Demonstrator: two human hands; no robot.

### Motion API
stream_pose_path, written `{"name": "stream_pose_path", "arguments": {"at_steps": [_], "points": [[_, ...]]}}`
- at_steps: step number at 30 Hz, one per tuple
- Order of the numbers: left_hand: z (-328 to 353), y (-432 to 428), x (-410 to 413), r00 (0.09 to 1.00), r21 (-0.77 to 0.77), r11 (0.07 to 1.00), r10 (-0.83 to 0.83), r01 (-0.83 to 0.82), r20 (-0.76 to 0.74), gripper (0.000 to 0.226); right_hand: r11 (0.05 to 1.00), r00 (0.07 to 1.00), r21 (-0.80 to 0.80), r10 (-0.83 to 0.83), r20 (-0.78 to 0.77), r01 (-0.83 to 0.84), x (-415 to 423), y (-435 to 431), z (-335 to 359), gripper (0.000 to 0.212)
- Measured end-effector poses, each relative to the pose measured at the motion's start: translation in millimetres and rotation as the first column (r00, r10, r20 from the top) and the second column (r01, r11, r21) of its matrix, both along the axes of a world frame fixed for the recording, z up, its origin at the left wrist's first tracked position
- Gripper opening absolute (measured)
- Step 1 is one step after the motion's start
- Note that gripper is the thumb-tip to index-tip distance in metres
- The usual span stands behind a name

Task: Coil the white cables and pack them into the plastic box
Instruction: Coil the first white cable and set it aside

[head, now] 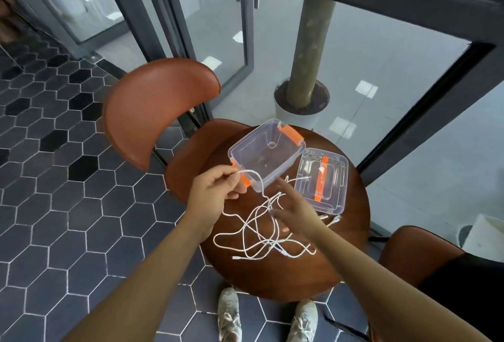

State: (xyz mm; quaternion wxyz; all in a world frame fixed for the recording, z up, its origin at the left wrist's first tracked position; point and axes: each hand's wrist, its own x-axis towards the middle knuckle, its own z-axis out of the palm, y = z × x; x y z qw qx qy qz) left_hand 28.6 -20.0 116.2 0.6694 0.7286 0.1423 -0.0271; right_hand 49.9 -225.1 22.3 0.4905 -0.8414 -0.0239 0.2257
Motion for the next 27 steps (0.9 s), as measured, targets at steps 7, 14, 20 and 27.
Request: {"name": "stream_pose_path", "arguments": {"at_steps": [7, 14, 20, 27], "points": [[55, 8, 10, 0.965, -0.193, 0.981, 0.049, 0.001, 0.257, 0.029, 0.967, 0.992, -0.246, 0.089, 0.088, -0.065, 18, 24, 35, 0.015], [108, 47, 11, 0.848, -0.368, 0.926, 0.260, -0.083, 0.463, 0.025, 0.966, 0.986, -0.197, -0.167, 0.010, 0.165, 32, -24, 54, 0.018], [81, 18, 10, 0.949, -0.241, 0.968, 0.138, -0.069, 0.283, 0.038, 0.954, 0.992, -0.299, -0.002, 0.124, 0.040, 34, -22, 100, 0.049], [62, -20, -4, 0.901, 0.306, 0.920, -0.334, 0.246, 0.277, 0.036, 0.944, 0.921, 0.278, 0.259, -0.290, -0.178, 37, 20, 156, 0.073]]}}
